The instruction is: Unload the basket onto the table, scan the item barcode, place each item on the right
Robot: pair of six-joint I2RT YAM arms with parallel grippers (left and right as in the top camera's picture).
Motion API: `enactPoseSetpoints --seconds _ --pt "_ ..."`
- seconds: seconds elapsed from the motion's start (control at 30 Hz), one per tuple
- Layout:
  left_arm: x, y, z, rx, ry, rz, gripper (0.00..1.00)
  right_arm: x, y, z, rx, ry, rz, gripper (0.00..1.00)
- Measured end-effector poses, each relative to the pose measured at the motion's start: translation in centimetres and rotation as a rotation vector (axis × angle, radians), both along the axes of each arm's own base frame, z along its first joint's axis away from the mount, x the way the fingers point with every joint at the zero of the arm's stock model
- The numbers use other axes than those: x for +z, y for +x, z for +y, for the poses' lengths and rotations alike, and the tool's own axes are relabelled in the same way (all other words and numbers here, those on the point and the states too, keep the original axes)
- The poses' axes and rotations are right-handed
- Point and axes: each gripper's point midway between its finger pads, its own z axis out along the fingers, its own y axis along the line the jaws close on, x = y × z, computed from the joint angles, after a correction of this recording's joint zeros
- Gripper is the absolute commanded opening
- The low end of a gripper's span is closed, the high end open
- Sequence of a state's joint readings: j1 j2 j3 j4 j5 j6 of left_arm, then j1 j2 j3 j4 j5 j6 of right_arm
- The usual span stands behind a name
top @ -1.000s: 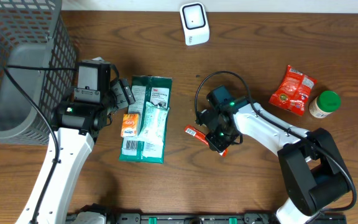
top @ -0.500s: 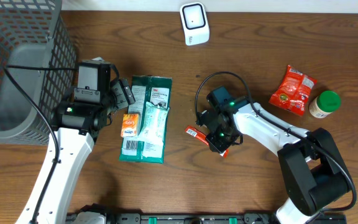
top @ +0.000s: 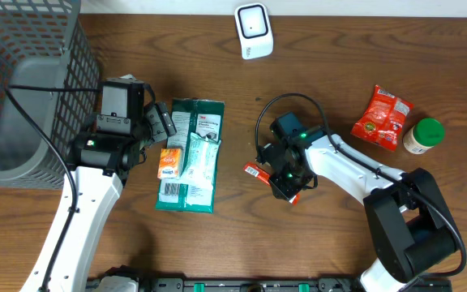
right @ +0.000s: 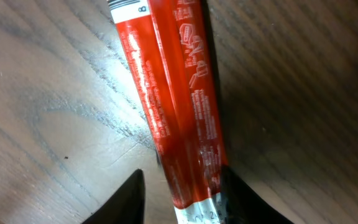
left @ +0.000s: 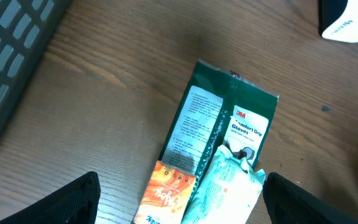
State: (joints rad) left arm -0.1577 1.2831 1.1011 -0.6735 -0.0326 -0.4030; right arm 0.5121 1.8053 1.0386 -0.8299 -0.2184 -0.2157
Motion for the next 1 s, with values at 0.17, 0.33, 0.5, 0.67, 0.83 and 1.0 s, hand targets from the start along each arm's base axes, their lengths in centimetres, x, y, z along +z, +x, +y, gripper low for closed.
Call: enactPoseSetpoints --seconds 0.17,0.33,0.5,0.67,0.83,1.0 --pt "0.0 0.0 0.0 0.0 0.0 0.0 0.84 0.0 0.1 -0.1 0.0 -0.005 -0.004 0.34" --pt "0.0 0.0 0.0 0.0 0.0 0.0 0.84 -0.1 0.4 -0.6 -0.015 -0.036 -0.02 0.32" --pt "0.0 0.0 0.0 0.0 0.0 0.0 0.84 -0.4 0.7 -1.3 -0.05 -0.078 -0.036 0.25" --pt "0.0 0.0 0.0 0.0 0.0 0.0 0.84 -0.5 0.9 -1.5 -0.076 -0.093 -0.044 0.15" --pt "0.0 0.0 0.0 0.0 0.0 0.0 0.84 -0.5 1.1 -1.4 -0.11 -0.092 -0.048 0.01" --pt "0.0 0.0 0.0 0.0 0.0 0.0 0.84 -0.4 1.0 -1.2 -0.139 -0.086 -0.036 0.04"
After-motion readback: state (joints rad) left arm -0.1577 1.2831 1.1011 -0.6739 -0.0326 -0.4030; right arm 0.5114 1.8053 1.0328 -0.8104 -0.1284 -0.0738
